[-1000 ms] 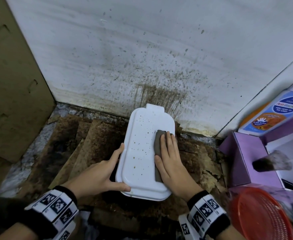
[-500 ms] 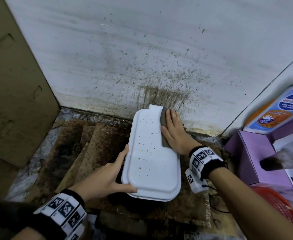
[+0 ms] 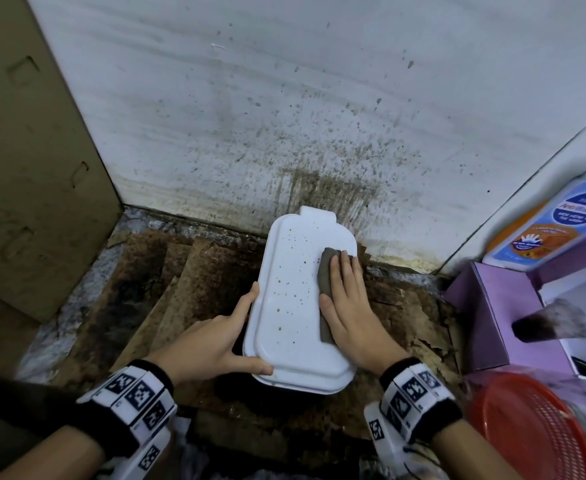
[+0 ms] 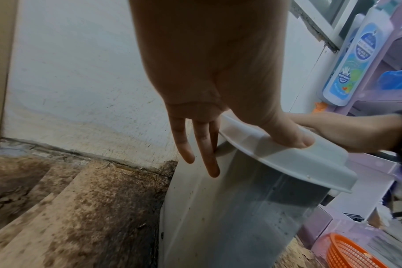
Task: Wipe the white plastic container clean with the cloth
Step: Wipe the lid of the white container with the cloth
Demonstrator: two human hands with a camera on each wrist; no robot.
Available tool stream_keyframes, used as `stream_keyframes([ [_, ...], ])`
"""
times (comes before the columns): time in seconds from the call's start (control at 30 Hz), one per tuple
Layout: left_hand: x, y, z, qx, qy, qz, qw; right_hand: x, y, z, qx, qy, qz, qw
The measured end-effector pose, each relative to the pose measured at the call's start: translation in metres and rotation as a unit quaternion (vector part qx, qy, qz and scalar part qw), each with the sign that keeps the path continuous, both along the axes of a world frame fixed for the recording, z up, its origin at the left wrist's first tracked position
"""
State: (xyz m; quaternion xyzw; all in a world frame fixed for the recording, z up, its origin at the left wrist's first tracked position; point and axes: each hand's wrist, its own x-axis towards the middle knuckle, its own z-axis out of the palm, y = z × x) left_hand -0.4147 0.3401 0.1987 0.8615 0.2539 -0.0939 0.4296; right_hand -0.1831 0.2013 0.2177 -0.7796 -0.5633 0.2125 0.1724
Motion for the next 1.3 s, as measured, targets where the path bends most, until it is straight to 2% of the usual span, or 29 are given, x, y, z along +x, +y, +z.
stream_keyframes([
  [0.2, -0.002, -0.001, -0.005, -0.001, 0.001, -0.002, 1.000, -0.054, -0.045, -0.001, 0.041, -0.050, -0.032, 0.997],
  [0.3, -0.001, -0.001, -0.005, 0.001, 0.000, -0.004, 1.000, -0.065, -0.051, -0.001, 0.046, -0.051, -0.045, 0.997],
  [0.43, 0.000, -0.001, -0.011, -0.016, -0.007, -0.003, 1.000, -0.049, -0.043, -0.002, 0.029, -0.069, -0.023, 0.997],
  [0.5, -0.001, 0.000, -0.014, -0.027, -0.010, 0.001, 1.000, -0.034, -0.032, -0.002, 0.018, -0.051, -0.011, 0.998],
  [0.67, -0.002, 0.000, -0.012, -0.036, -0.017, -0.003, 0.999, 0.013, 0.014, 0.003, -0.017, -0.001, -0.005, 1.000],
  [0.9, -0.003, -0.003, -0.012, -0.054, -0.045, 0.003, 0.998, 0.060, 0.071, 0.005, -0.044, -0.003, -0.012, 0.999],
  [1.17, -0.006, -0.007, -0.002, 0.019, 0.008, -0.004, 1.000, 0.049, 0.060, -0.001, -0.011, 0.023, -0.044, 0.999],
  [1.3, -0.004, -0.006, -0.002, 0.025, 0.017, -0.005, 1.000, 0.022, 0.027, 0.000, 0.001, 0.044, -0.043, 0.998],
])
